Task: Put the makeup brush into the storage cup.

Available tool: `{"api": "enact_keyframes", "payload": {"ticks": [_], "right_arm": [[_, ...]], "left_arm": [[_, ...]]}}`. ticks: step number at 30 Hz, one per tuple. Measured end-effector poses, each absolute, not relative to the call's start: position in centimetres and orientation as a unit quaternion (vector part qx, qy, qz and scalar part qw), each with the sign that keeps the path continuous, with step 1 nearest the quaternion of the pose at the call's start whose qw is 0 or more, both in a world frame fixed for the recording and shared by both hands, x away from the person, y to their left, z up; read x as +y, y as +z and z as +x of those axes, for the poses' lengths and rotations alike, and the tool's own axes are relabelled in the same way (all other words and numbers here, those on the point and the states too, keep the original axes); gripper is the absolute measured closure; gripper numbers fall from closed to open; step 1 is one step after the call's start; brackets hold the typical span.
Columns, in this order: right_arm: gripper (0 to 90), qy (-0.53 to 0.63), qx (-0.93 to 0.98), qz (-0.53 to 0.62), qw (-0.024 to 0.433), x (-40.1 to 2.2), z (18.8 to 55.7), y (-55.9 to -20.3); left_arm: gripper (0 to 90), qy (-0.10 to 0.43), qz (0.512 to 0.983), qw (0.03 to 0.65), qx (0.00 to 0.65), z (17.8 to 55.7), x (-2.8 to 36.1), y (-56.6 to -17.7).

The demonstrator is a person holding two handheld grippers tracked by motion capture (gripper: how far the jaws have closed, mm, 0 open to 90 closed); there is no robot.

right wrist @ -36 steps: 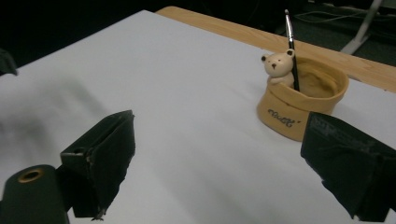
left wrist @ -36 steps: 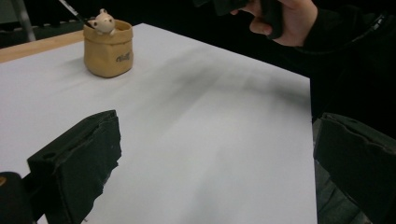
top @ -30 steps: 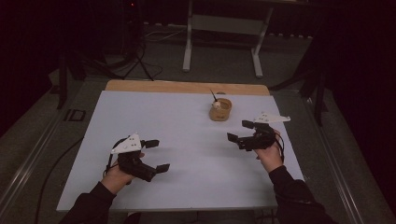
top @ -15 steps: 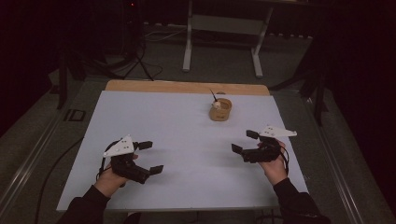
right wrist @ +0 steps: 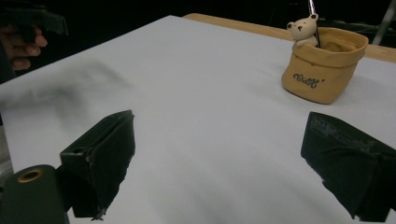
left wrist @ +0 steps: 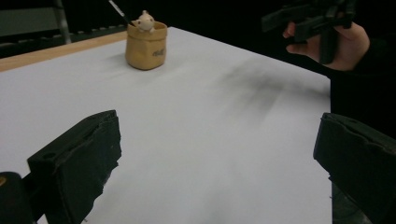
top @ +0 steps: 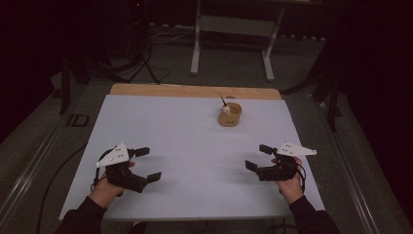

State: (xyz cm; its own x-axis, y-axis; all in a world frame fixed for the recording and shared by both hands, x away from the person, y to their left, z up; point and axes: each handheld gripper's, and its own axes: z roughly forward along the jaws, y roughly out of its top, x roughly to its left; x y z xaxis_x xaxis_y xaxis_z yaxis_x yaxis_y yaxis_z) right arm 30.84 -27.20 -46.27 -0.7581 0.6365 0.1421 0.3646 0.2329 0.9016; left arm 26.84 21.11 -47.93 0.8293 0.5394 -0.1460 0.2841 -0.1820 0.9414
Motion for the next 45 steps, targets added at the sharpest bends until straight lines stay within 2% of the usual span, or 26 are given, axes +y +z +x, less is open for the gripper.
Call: {"api": "enact_keyframes", "payload": {"ticks": [12, 16, 19, 27, 32, 45], "right_arm": [[9.7, 0.513, 0.792, 0.303, 0.136, -26.9, 29.4, -48.1], [9.6, 0.506, 0.800, 0.294, 0.128, -26.8, 29.3, -48.6], [9.7, 0.508, 0.800, 0.286, 0.142, -26.8, 29.2, -48.7], [9.7, 0.511, 0.799, 0.278, 0.151, -27.0, 28.9, -49.0], [9.6, 0.513, 0.798, 0.280, 0.147, -27.3, 29.0, -49.4], [9.7, 0.538, 0.790, 0.239, 0.173, -28.2, 28.6, -49.1]], "left_arm": [[1.1, 0.118, 0.749, 0.587, 0.284, 26.4, 22.4, -49.5], [1.1, 0.130, 0.759, 0.578, 0.270, 26.0, 22.3, -50.1], [1.1, 0.137, 0.757, 0.584, 0.258, 25.7, 22.3, -50.3], [1.1, 0.119, 0.759, 0.582, 0.265, 25.3, 22.6, -51.0], [1.1, 0.127, 0.756, 0.586, 0.262, 25.3, 22.9, -50.9], [1.1, 0.126, 0.753, 0.587, 0.270, 25.0, 23.7, -50.9]]}}
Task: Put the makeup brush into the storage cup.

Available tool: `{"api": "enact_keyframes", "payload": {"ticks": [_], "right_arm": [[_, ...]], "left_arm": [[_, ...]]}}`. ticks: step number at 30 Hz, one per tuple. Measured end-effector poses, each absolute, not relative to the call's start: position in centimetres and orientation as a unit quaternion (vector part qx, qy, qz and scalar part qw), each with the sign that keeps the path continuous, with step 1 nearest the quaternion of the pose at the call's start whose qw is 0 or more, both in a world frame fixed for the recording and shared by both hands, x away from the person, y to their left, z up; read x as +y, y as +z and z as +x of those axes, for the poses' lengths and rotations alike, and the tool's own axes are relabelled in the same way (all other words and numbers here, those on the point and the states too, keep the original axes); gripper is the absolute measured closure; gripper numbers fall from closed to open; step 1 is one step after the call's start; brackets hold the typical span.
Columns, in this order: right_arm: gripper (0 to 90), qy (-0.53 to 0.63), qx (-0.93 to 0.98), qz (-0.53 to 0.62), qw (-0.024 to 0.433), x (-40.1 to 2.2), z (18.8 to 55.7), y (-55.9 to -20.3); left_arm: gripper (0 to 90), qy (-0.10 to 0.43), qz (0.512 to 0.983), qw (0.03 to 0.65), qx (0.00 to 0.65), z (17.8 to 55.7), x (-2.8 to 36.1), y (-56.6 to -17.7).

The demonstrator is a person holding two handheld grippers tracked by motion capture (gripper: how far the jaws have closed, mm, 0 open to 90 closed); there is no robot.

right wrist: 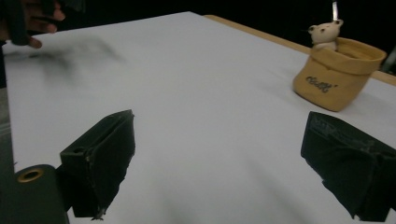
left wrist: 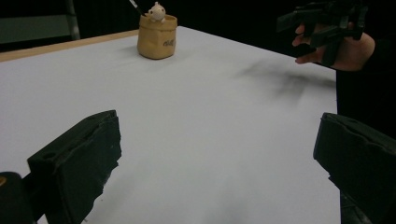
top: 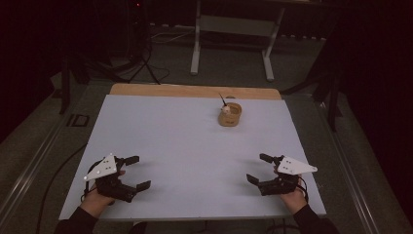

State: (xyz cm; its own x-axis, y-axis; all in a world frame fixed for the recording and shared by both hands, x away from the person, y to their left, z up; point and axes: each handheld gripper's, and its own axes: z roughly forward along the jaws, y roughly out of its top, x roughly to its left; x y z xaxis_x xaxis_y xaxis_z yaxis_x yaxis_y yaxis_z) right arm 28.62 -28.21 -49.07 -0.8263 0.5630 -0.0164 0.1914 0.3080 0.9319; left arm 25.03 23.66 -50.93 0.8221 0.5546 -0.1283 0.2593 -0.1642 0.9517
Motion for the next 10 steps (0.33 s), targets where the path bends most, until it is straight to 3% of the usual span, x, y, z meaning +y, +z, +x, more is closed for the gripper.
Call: {"api": "enact_keyframes", "payload": {"ticks": [10], "right_arm": [[9.7, 0.537, 0.792, 0.241, 0.161, -28.05, 28.73, -49.30]], "left_arm": [[1.1, 0.122, 0.753, 0.588, 0.269, 25.10, 23.48, -50.98]]}}
